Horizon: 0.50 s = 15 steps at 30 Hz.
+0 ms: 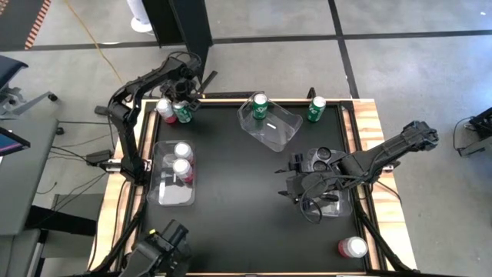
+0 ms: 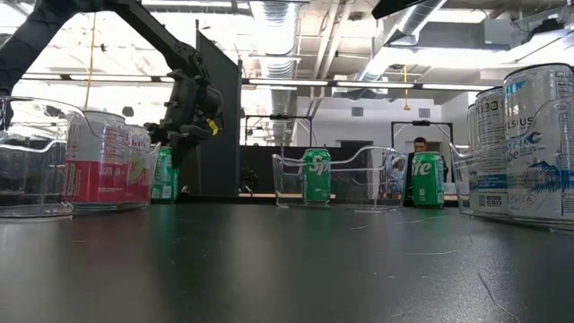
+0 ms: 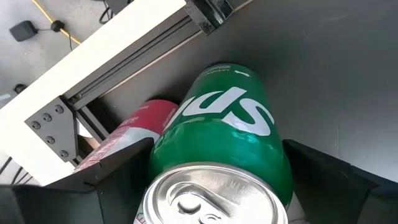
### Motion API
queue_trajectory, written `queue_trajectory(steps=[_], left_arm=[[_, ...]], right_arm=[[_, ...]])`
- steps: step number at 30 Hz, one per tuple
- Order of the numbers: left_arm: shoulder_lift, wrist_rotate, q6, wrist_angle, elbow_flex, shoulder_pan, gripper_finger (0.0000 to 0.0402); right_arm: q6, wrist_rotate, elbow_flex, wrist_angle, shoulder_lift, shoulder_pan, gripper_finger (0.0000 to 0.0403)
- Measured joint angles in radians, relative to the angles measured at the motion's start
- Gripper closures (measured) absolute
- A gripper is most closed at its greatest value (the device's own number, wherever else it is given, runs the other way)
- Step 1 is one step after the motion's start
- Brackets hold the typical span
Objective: Sort soda cans
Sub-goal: Put the left green soda can into the middle transparent bin
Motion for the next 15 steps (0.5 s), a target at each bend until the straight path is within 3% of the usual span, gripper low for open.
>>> queue_trajectory(steps=[15], left_arm=[[-0.001, -0.002, 0.015, 0.0, 0.0, 0.0, 0.0095]], right_arm=[[0.0, 0.0, 0.0, 0.0, 0.0, 0.0, 0.0074]])
